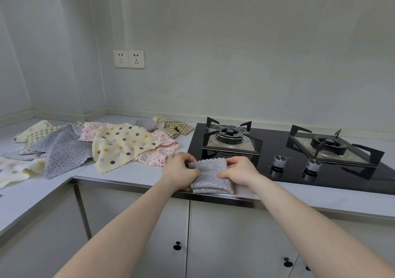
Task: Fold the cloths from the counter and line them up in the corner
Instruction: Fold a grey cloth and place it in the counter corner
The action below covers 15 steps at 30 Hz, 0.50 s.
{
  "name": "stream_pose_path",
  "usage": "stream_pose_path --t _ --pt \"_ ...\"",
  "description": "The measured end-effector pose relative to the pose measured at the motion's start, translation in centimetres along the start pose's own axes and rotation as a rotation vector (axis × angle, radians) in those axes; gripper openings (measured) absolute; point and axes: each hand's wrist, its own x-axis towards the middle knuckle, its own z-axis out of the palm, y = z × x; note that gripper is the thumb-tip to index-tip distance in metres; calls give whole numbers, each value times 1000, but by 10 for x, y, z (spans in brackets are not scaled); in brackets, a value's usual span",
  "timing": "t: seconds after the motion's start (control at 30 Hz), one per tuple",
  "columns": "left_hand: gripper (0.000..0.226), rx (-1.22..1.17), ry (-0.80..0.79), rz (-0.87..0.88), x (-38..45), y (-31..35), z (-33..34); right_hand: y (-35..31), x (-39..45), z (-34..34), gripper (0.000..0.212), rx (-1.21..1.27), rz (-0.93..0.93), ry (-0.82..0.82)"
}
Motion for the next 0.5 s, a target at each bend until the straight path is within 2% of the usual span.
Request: stream_pose_path --t 0.07,0.17,0.37,0.5 --pt "11 -124 33 13 1 -4 -1 2 1 0 49 61 -21 21" --pt "13 -274 70 68 -1 -5 -2 6 0 -5 28 135 -96 68" --pt "16 -379 116 151 -6 -6 -3 17 -12 -9 18 114 -268 143" --pt "33 -341 152 211 -10 -5 -2 28 -17 -5 20 126 -341 173"
